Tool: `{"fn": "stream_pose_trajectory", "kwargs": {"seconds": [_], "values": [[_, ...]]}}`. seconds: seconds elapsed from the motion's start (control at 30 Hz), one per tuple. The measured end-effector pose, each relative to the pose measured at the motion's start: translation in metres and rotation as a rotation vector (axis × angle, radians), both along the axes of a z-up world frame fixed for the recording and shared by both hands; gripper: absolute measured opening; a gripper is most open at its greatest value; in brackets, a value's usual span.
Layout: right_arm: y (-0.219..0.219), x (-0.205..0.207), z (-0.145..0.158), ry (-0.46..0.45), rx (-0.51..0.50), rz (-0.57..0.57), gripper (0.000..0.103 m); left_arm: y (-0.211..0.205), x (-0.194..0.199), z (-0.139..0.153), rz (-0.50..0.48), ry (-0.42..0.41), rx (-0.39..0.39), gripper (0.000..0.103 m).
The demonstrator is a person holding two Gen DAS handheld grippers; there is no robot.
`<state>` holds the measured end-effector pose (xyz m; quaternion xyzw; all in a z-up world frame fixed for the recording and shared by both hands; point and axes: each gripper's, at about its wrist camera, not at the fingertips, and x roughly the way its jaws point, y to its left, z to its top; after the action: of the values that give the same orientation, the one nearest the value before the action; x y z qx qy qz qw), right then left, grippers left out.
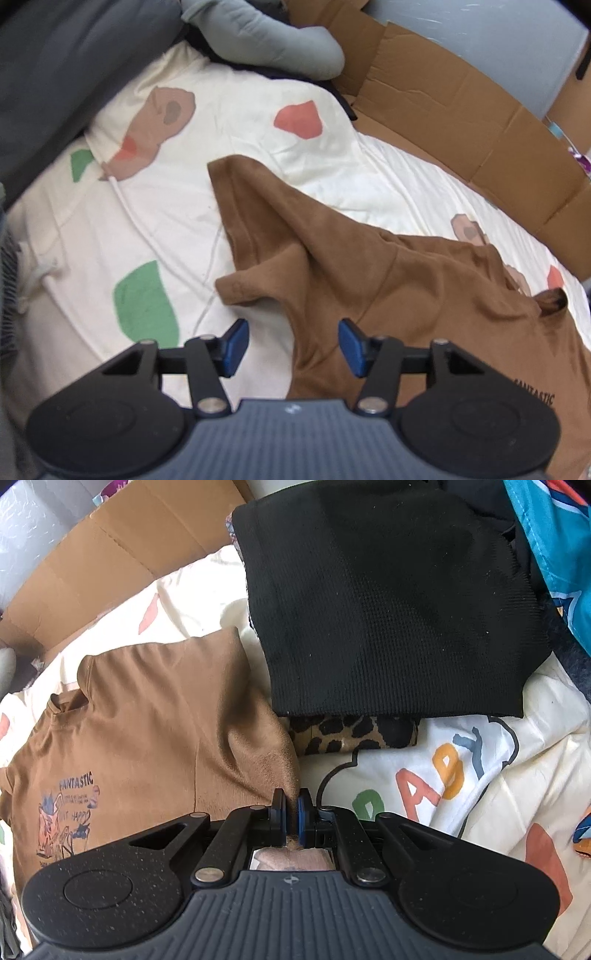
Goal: Fold clothes
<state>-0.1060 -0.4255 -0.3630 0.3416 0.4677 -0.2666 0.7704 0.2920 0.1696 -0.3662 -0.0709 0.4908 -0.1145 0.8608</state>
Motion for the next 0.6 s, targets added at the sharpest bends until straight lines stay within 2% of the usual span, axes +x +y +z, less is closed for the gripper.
{"fn": "stream_pose_trajectory", "kwargs": {"seconds": [0.1, 0.23, 0.4, 0.6], "values": [[0.001, 0.001, 0.0, 0.004, 0.001, 0.006, 0.004, -0.002, 0.005, -0.011, 0.006, 0.014, -0.024, 0.056], [0.002, 0.003, -0.003, 0.005, 0.01, 0.004, 0.004, 0.004, 0.012, -0.029, 0.11, 0.047, -0.088, 0.056], [0.002, 0.004, -0.004, 0.0, 0.018, 0.003, 0.004, 0.009, 0.02, -0.034, 0.156, 0.032, -0.128, 0.056], [0.002, 0.004, -0.007, 0.0, 0.026, -0.002, 0.004, 0.016, 0.031, -0.039, 0.211, 0.013, -0.176, 0.046]]}}
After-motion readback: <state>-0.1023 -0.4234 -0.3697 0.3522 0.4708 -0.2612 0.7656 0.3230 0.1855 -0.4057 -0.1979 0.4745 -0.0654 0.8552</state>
